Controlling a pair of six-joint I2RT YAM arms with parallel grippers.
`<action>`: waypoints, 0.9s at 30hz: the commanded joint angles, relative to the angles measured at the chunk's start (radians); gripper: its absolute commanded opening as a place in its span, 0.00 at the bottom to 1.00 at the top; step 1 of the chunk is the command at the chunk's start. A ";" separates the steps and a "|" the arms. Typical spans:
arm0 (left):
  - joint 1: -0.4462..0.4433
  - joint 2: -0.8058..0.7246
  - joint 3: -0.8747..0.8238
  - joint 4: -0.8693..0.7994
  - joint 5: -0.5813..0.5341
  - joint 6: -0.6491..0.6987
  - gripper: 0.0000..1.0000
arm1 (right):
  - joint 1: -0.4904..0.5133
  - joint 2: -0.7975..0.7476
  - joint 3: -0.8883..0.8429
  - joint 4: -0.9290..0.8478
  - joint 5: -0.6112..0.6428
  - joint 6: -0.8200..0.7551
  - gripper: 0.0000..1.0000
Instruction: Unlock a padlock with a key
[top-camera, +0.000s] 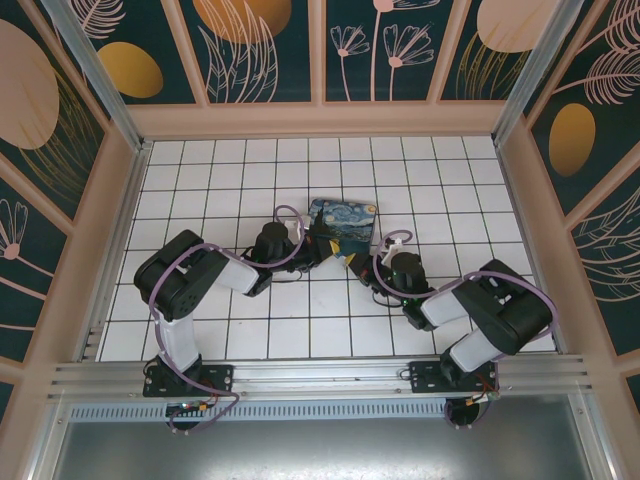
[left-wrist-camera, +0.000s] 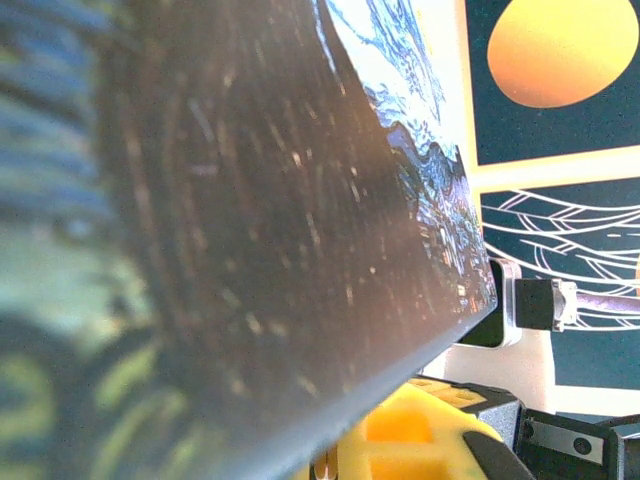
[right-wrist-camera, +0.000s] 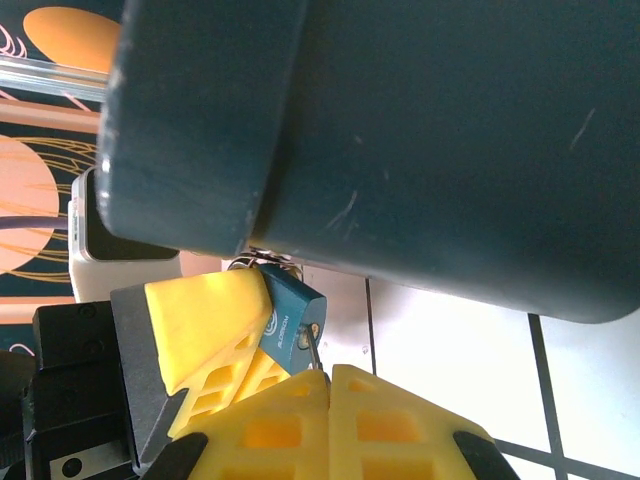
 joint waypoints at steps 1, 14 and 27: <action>0.001 -0.015 0.005 0.062 0.026 -0.007 0.00 | 0.020 0.013 0.034 0.063 -0.015 0.005 0.00; 0.001 -0.007 0.018 0.069 0.022 -0.019 0.00 | 0.035 0.042 0.011 0.104 -0.002 0.024 0.00; -0.001 -0.020 -0.022 0.124 0.043 -0.086 0.00 | 0.032 0.051 -0.004 0.277 0.043 -0.003 0.00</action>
